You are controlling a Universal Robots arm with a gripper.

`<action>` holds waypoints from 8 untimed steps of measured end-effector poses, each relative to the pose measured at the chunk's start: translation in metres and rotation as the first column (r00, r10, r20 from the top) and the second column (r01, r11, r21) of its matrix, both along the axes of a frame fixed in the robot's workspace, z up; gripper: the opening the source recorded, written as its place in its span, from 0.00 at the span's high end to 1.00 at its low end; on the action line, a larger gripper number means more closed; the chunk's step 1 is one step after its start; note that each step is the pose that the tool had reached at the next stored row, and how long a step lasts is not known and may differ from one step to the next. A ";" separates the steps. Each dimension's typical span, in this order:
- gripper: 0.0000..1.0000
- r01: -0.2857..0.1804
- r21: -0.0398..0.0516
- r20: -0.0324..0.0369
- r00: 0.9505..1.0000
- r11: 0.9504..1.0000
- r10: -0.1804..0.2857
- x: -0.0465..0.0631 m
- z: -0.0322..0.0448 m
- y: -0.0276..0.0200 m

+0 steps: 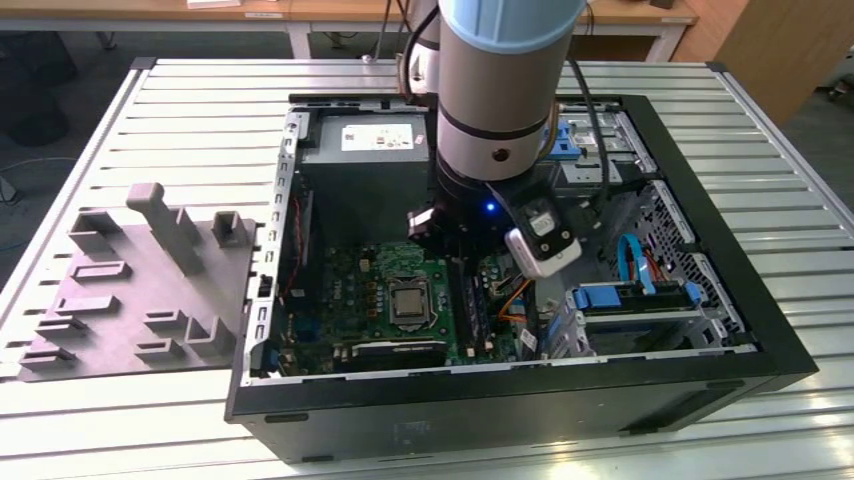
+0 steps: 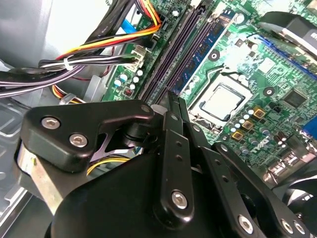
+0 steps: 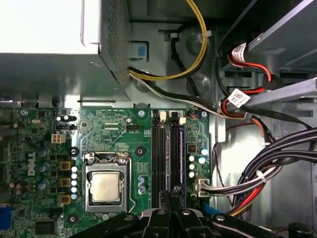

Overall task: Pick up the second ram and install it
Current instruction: 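Insert the second ram into the second slot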

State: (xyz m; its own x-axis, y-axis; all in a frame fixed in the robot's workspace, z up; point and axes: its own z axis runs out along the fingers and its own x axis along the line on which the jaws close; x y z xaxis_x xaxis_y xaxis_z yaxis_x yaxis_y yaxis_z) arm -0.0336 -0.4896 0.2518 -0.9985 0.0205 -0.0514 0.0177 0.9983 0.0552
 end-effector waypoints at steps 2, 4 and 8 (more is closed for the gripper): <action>0.89 0.000 0.008 0.000 1.000 1.000 0.000 0.000 -0.0018 -0.0001; 0.89 0.000 0.012 0.000 1.000 1.000 0.000 0.000 -0.0022 0.0001; 0.89 0.000 0.016 0.000 1.000 1.000 0.000 0.000 -0.0046 0.0000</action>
